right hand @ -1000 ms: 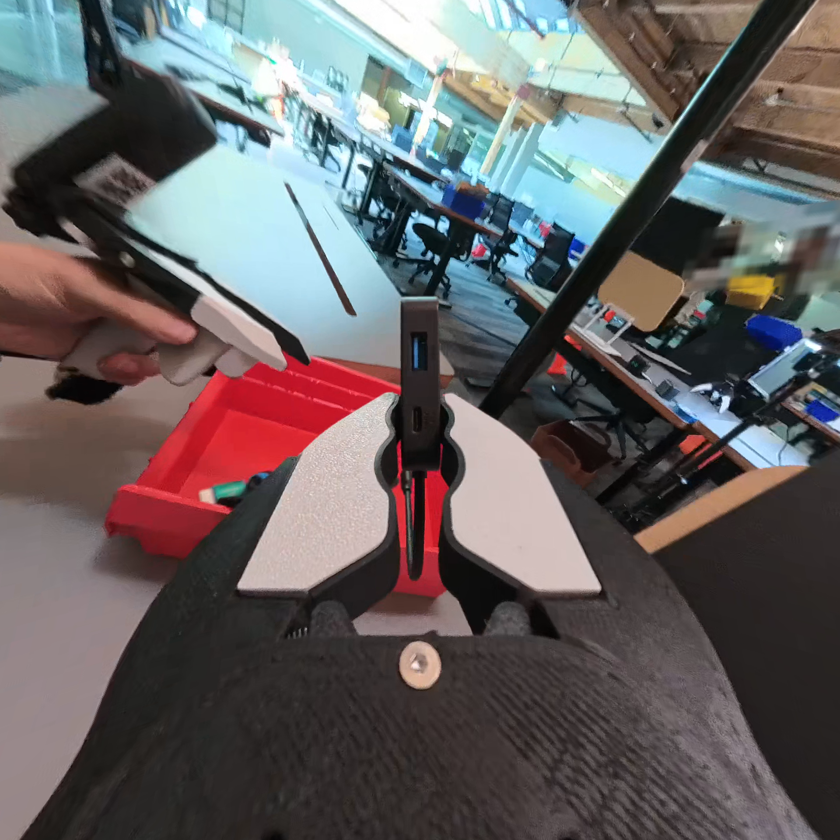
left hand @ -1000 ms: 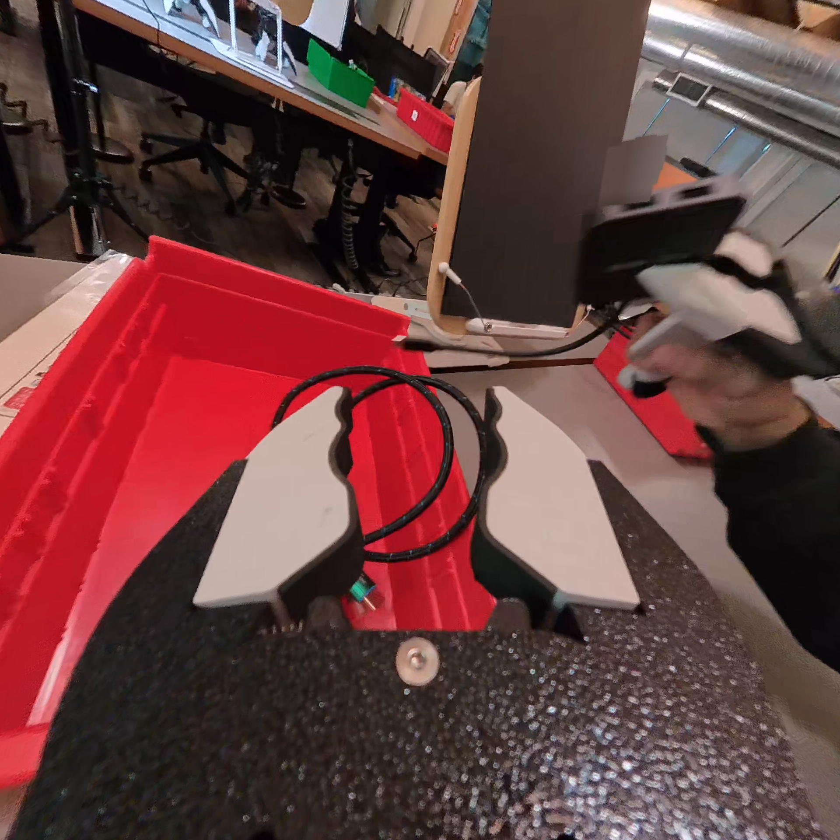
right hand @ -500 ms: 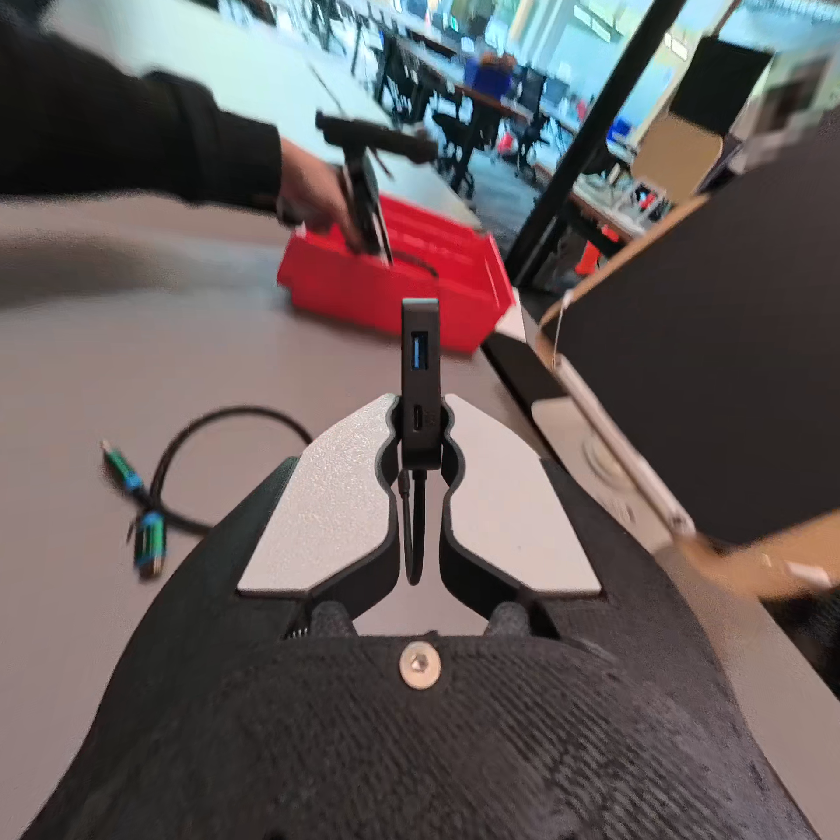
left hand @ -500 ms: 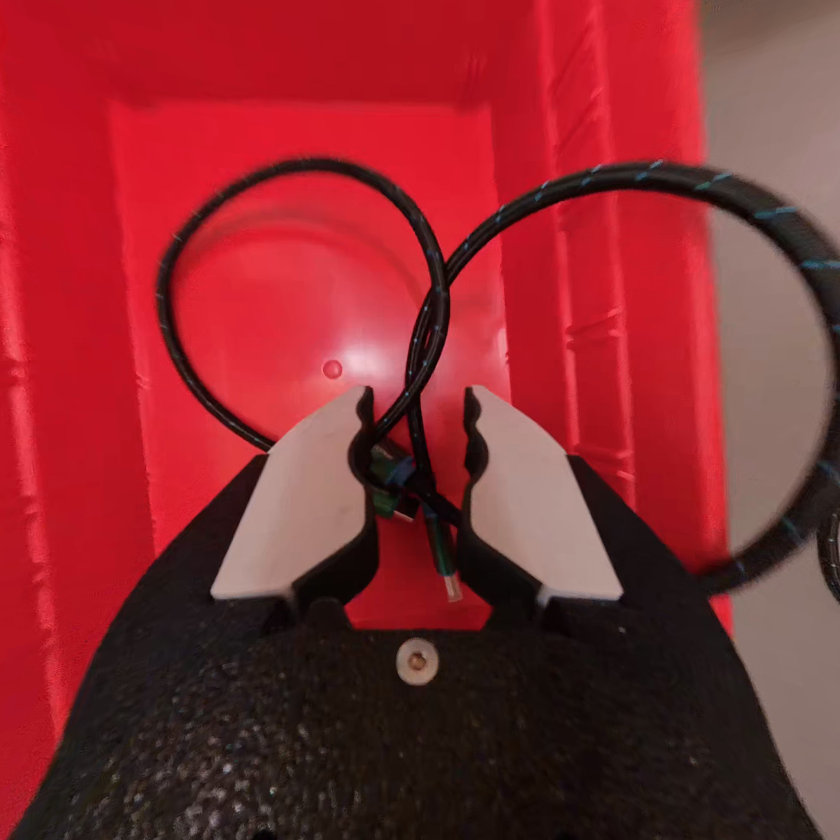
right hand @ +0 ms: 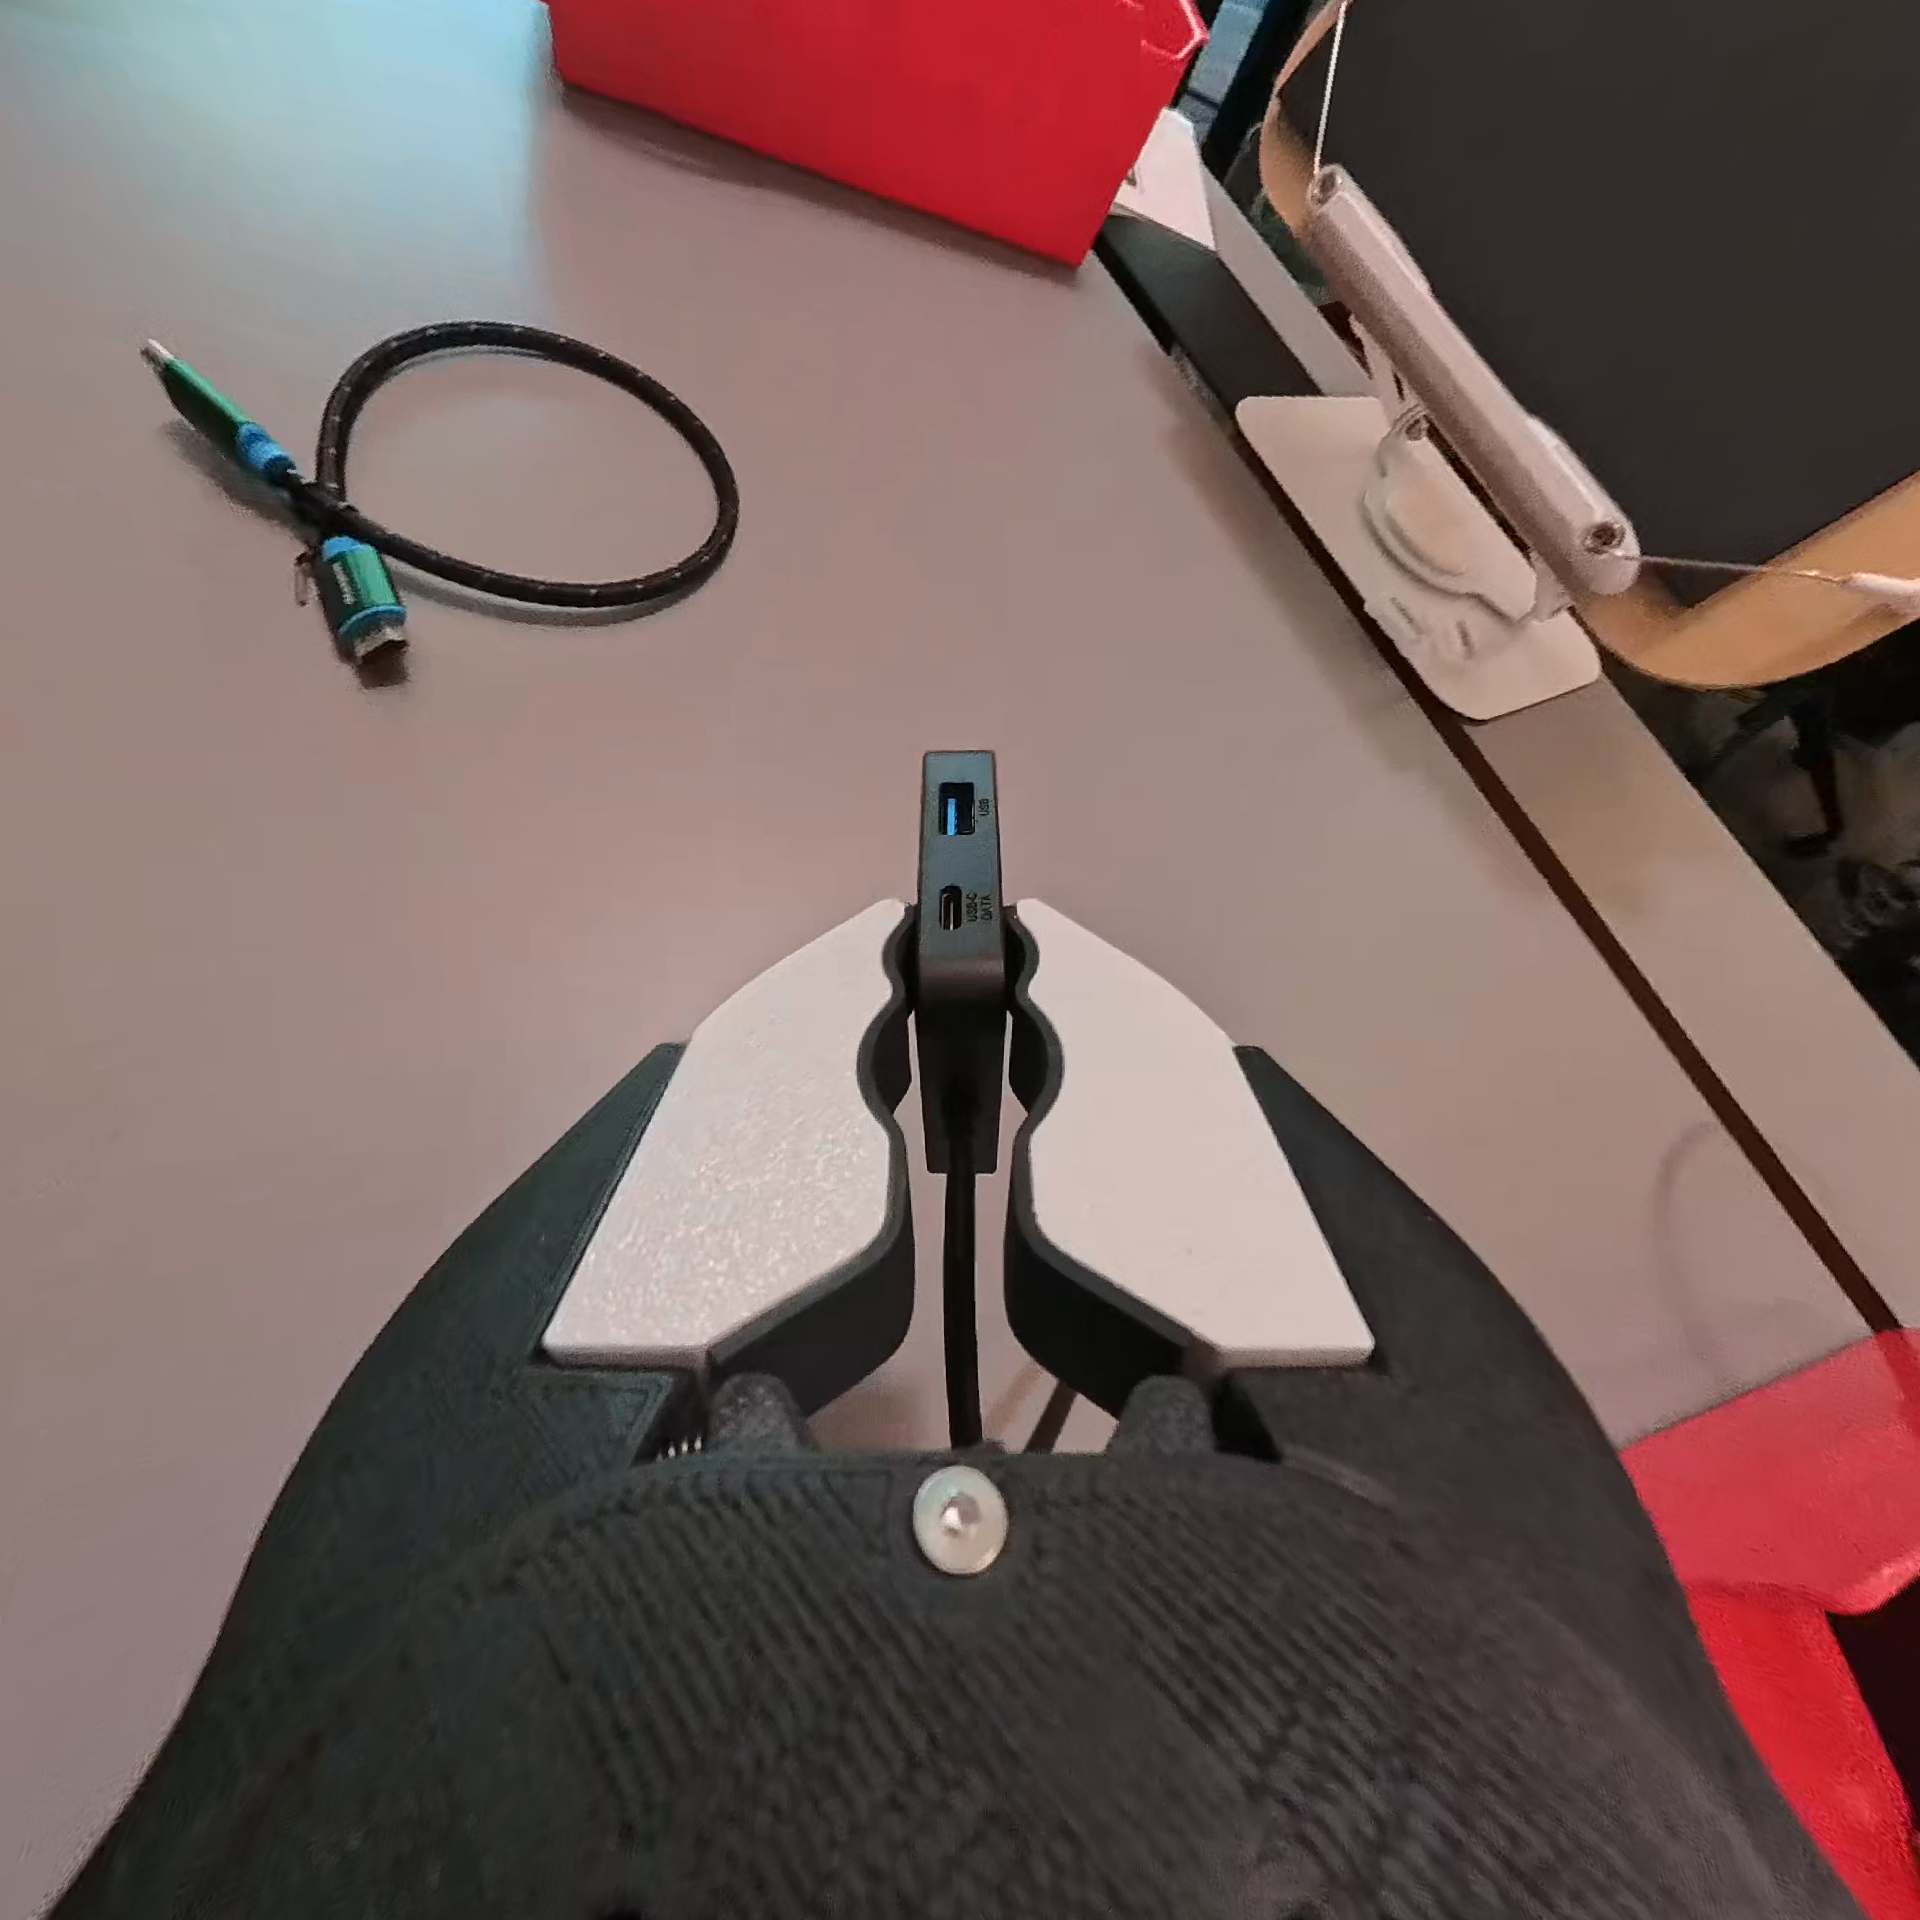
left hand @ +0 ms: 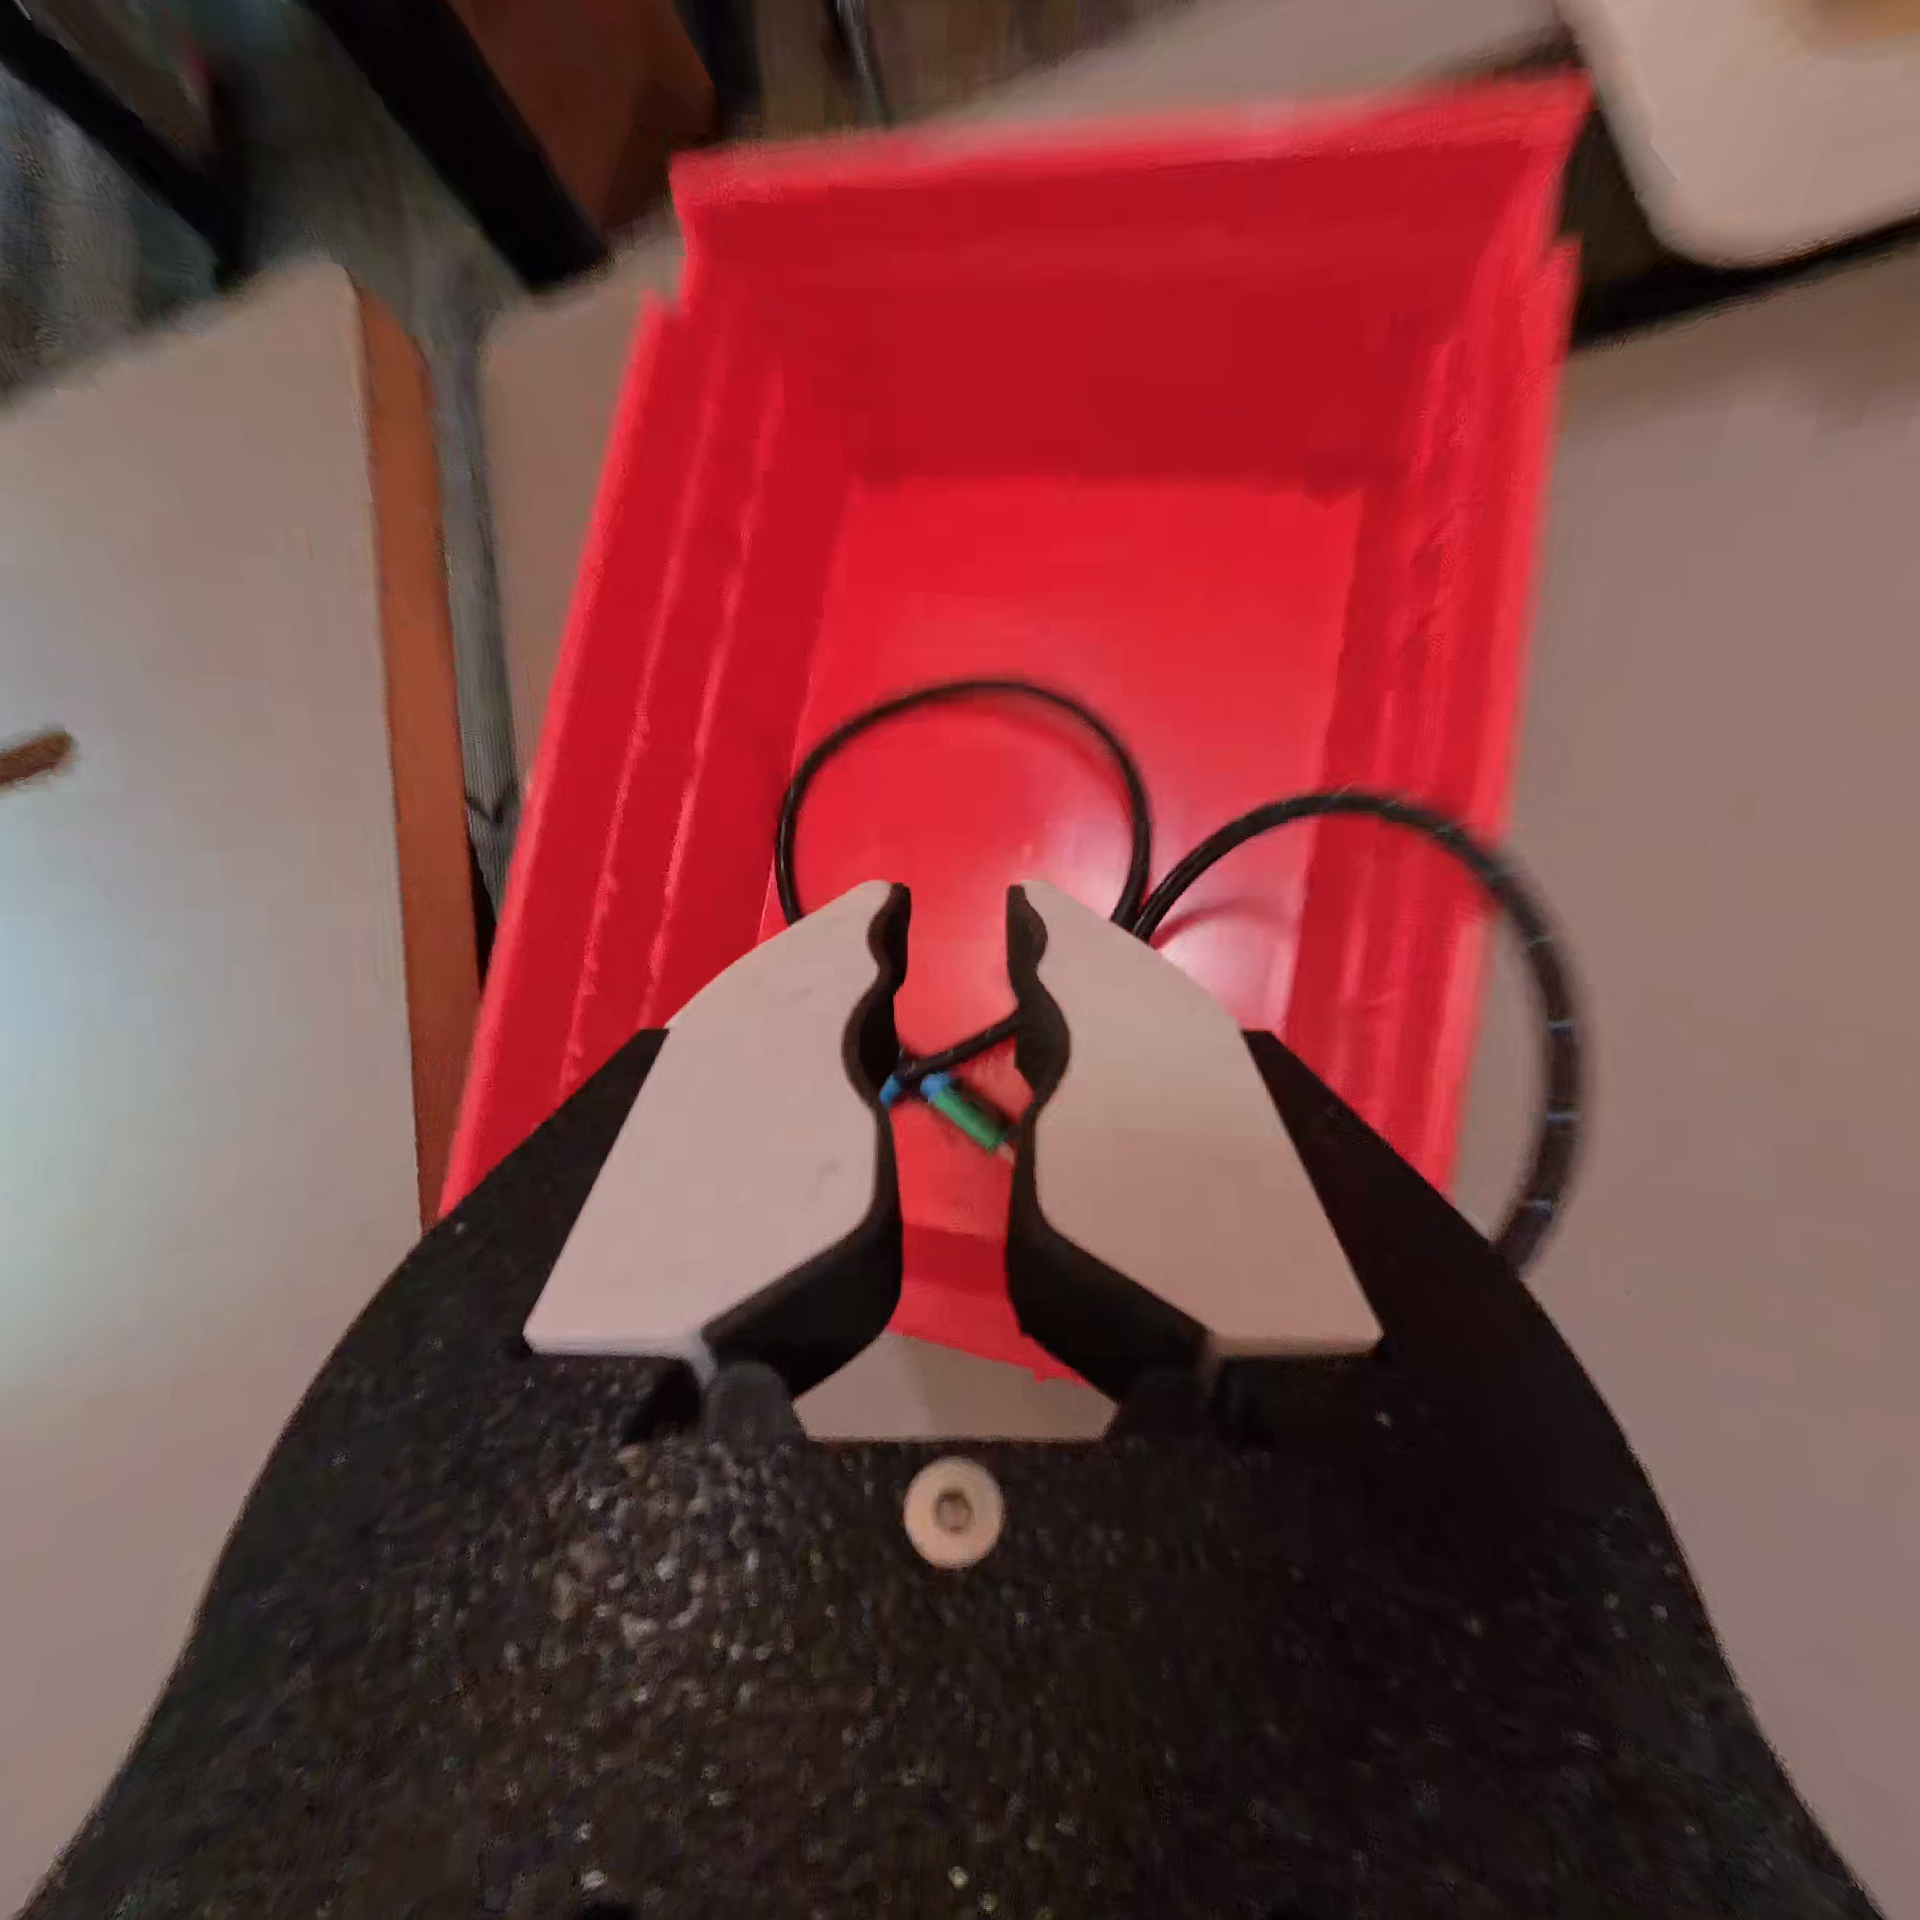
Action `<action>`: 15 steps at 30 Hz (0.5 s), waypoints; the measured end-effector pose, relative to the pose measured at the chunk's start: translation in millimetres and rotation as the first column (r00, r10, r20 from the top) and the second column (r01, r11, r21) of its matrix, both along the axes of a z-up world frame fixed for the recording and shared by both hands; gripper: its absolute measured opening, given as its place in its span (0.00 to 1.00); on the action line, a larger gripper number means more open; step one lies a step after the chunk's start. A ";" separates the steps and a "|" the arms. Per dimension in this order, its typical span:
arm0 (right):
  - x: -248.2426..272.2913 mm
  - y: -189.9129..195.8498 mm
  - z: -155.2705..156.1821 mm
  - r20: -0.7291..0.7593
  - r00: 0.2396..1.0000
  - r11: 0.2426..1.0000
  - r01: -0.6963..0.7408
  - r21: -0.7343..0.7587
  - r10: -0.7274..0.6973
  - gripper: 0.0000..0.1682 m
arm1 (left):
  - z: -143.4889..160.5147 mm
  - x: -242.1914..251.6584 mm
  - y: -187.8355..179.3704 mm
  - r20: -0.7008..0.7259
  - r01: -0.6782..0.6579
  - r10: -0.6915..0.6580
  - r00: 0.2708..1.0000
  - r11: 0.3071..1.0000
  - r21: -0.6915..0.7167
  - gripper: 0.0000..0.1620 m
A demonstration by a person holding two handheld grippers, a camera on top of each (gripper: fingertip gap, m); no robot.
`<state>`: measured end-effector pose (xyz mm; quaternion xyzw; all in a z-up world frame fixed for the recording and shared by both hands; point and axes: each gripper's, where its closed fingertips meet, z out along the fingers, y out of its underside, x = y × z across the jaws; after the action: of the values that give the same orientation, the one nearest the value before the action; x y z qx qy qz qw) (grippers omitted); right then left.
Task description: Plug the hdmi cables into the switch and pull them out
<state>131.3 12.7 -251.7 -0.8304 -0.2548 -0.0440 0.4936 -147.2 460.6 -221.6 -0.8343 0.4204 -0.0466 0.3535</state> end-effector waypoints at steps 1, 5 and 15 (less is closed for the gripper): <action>0.1 -2.5 -1.6 -0.017 1.000 1.000 -0.007 -0.007 0.007 0.08 | 17.7 9.5 -6.3 0.054 0.016 -0.018 0.998 0.999 0.048 0.11; -0.8 -15.2 -10.3 -0.120 0.991 0.996 -0.060 -0.066 0.052 0.08 | 64.8 64.8 -57.1 0.156 0.162 -0.185 0.970 0.975 0.149 0.12; -4.1 -38.8 -21.5 -0.196 0.974 0.979 -0.142 -0.144 0.113 0.11 | 66.9 224.9 -194.4 0.153 0.548 -0.565 0.811 0.824 0.140 0.17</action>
<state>127.2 -26.1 -273.2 -0.8491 -0.2630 0.0861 0.4500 77.6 266.2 -154.8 -0.6497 0.6128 -0.2076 0.3990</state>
